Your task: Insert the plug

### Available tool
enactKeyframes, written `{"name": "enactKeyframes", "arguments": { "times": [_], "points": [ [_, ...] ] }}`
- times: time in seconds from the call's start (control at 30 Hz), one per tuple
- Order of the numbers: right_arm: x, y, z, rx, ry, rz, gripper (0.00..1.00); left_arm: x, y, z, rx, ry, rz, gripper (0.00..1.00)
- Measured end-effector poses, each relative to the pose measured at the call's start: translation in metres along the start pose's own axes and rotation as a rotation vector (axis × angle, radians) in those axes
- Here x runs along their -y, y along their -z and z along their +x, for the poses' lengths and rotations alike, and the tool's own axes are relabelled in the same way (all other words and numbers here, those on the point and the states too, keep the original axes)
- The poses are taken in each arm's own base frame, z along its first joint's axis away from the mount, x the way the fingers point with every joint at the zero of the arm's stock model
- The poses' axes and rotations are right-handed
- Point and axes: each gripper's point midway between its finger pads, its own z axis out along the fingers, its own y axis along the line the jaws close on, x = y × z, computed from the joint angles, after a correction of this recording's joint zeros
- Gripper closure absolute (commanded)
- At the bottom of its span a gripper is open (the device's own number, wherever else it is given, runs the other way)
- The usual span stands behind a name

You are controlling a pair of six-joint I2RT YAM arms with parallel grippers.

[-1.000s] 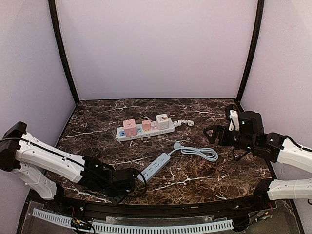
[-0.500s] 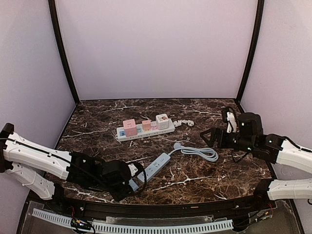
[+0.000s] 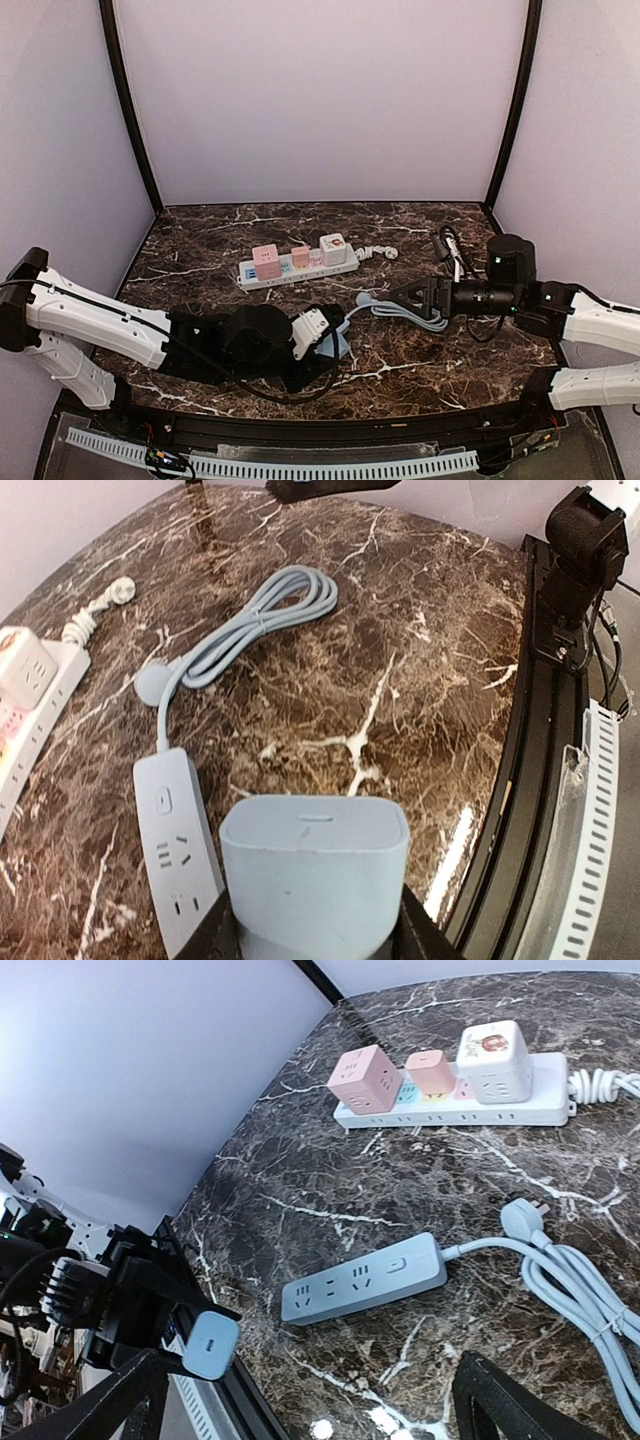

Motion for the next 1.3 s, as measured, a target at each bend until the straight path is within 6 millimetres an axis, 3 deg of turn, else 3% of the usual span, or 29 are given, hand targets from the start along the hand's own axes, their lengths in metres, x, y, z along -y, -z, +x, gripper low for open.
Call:
{"name": "enactKeyframes", "arguments": {
  "times": [0.13, 0.27, 0.43, 0.57, 0.77, 1.03, 1.23, 1.3],
  "points": [
    [-0.024, -0.002, -0.004, -0.034, 0.013, -0.047, 0.02, 0.002, -0.017, -0.009, 0.058, -0.066, -0.004, 0.99],
    [-0.038, -0.007, -0.005, -0.080, 0.011, -0.060, 0.10, 0.002, -0.024, -0.024, 0.124, -0.127, 0.012, 0.99],
    [-0.040, -0.023, 0.016, -0.217, -0.026, -0.033, 0.17, 0.003, -0.022, -0.053, 0.245, -0.192, 0.033, 0.99],
    [-0.044, -0.032, 0.033, -0.323, -0.059, -0.023, 0.31, 0.000, -0.022, -0.065, 0.300, -0.241, 0.050, 0.99],
    [-0.053, -0.039, 0.040, -0.397, -0.092, -0.025, 0.47, 0.000, -0.030, -0.059, 0.289, -0.301, 0.082, 0.99],
    [-0.045, -0.045, 0.054, -0.475, -0.137, 0.031, 0.62, 0.003, -0.044, -0.044, 0.247, -0.344, 0.112, 0.99],
    [-0.041, -0.045, 0.057, -0.483, -0.141, 0.069, 0.62, 0.002, -0.048, -0.046, 0.240, -0.348, 0.110, 0.99],
    [-0.039, -0.047, 0.058, -0.485, -0.142, 0.084, 0.67, 0.002, -0.049, -0.046, 0.234, -0.348, 0.108, 0.99]
  ]
}}
